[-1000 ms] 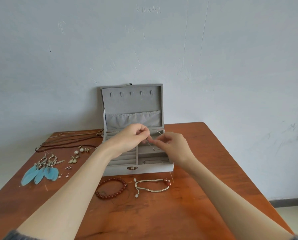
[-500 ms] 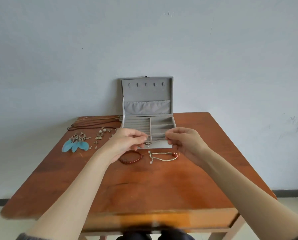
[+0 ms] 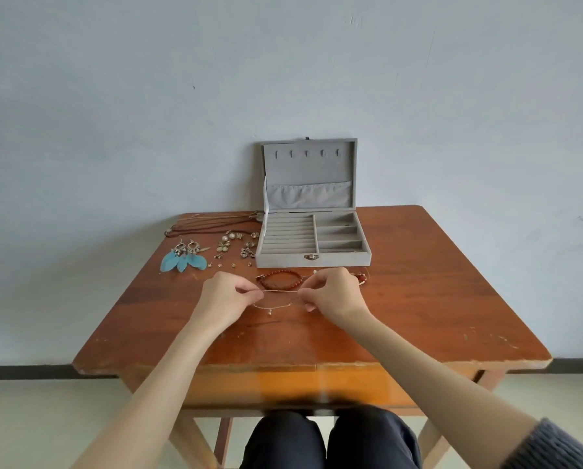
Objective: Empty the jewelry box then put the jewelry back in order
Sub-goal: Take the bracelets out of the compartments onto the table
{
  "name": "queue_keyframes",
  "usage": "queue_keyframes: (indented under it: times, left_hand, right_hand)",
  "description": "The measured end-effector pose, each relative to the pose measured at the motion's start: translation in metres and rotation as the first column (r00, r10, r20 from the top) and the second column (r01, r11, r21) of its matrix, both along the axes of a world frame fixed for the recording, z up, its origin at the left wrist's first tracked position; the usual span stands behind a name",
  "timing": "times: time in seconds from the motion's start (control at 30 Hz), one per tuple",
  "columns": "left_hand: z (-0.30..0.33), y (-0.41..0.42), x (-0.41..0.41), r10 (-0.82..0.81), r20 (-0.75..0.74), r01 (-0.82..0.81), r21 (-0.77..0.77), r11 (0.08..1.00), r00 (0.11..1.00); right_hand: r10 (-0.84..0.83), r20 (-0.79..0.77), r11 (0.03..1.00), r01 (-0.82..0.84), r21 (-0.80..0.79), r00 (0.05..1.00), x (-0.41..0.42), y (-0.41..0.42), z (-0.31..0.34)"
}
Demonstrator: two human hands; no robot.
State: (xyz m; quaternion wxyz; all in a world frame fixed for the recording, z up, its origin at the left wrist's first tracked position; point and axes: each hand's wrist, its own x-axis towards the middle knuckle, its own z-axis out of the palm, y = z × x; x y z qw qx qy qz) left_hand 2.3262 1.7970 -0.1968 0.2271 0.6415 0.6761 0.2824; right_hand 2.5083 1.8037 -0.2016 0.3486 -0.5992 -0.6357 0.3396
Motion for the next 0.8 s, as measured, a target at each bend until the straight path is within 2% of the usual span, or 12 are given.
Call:
queue_keyframes:
  times: [0.23, 0.43, 0.67, 0.8]
  left_hand:
    - [-0.013, -0.002, 0.0, 0.017, 0.006, -0.018, 0.049, 0.999, 1.0]
    - [-0.012, 0.003, -0.001, -0.006, -0.019, 0.006, -0.004, 1.0, 1.0]
    - [-0.006, 0.01, -0.006, -0.036, -0.021, 0.034, -0.075, 0.997, 0.999]
    - [-0.007, 0.01, -0.007, -0.082, -0.006, 0.082, -0.048, 0.995, 0.997]
  right_hand:
    - [-0.052, 0.176, 0.999, 0.048, 0.026, 0.983, -0.007, -0.001, -0.009]
    - [-0.019, 0.293, 0.997, 0.04, -0.063, 0.956, -0.009, 0.005, -0.005]
    - [0.025, 0.264, 0.991, 0.01, -0.132, 0.964, -0.005, 0.012, 0.0]
    - [0.064, 0.155, 0.995, -0.051, -0.085, 0.986, 0.006, 0.011, 0.001]
